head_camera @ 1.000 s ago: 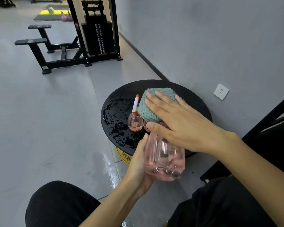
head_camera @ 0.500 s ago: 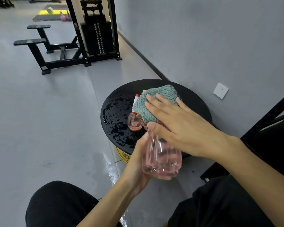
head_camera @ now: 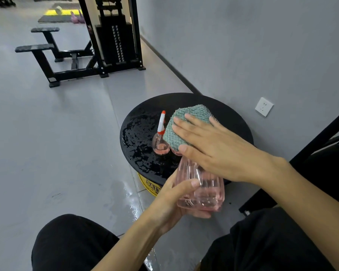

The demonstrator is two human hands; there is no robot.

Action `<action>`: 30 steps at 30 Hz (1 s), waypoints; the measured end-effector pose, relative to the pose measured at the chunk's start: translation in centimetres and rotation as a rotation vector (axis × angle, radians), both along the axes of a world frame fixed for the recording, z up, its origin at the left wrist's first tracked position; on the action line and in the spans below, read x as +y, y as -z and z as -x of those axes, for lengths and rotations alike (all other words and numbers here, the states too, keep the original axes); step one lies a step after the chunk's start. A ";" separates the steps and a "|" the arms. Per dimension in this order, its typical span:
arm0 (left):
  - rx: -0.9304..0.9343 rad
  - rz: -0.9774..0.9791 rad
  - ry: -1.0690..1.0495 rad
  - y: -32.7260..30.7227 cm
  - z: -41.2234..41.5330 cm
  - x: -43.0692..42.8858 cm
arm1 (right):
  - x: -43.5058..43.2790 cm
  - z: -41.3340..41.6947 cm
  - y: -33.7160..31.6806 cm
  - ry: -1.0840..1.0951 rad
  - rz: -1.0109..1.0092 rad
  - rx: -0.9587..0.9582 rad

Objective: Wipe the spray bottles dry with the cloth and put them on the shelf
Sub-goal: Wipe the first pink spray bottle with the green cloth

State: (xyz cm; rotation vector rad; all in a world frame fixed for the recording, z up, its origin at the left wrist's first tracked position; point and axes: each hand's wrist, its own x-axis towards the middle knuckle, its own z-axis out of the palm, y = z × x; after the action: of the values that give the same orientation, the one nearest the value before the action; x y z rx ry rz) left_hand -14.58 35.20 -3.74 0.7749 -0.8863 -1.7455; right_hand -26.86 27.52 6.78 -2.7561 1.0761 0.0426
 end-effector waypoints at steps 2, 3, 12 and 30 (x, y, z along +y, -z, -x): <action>-0.037 -0.009 0.012 0.1 0.4 -0.1 | -0.7 -0.5 0.0 0.031 0.015 -0.014; -0.043 -0.004 0.022 0.1 0.6 -0.1 | -1.1 -0.8 0.0 0.045 0.031 -0.028; 0.017 0.000 0.007 0.3 -0.1 -0.1 | 0.3 0.5 0.6 -0.002 0.063 -0.032; -0.009 0.031 0.009 0.0 -0.2 -0.1 | -0.3 0.1 0.3 0.147 0.037 -0.083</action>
State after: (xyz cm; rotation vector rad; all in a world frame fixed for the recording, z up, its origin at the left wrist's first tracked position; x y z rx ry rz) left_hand -14.38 35.10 -3.76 0.7595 -0.9219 -1.7330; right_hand -26.91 27.27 6.43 -2.6760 1.2651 -0.1125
